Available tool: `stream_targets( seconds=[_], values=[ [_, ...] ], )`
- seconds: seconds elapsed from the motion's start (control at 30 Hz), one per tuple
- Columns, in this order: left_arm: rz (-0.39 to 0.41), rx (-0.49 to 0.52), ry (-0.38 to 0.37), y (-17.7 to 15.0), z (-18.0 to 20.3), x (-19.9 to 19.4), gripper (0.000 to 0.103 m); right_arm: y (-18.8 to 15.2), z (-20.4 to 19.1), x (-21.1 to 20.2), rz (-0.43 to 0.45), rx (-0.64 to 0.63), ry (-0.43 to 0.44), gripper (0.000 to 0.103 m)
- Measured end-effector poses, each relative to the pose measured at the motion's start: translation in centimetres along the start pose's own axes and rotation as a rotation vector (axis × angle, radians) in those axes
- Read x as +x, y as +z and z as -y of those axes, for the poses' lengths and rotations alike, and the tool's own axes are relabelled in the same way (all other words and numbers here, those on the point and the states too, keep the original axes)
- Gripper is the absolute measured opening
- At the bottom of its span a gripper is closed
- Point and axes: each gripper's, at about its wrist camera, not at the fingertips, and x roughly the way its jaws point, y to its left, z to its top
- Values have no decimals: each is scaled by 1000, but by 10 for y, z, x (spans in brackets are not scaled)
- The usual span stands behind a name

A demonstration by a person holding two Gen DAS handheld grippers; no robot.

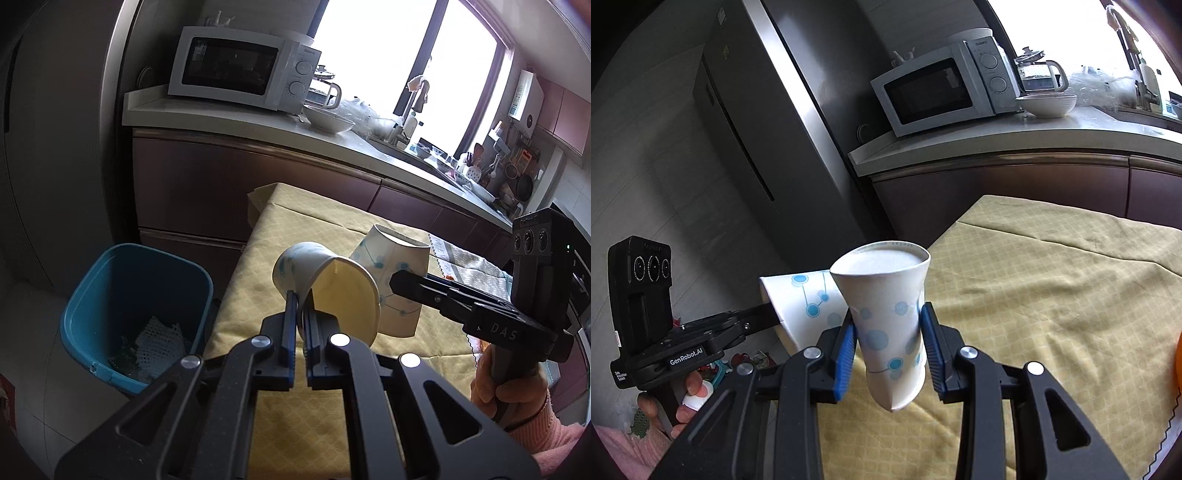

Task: Collect trash
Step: 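Carry both paper cups over to the blue bin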

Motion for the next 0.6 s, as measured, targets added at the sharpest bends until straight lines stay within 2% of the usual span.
stream_targets(
  seconds=[0.6],
  values=[
    [49,-101,157,9,-71,-24,4,20,-42,76,-90,-73,114,32]
  ],
)
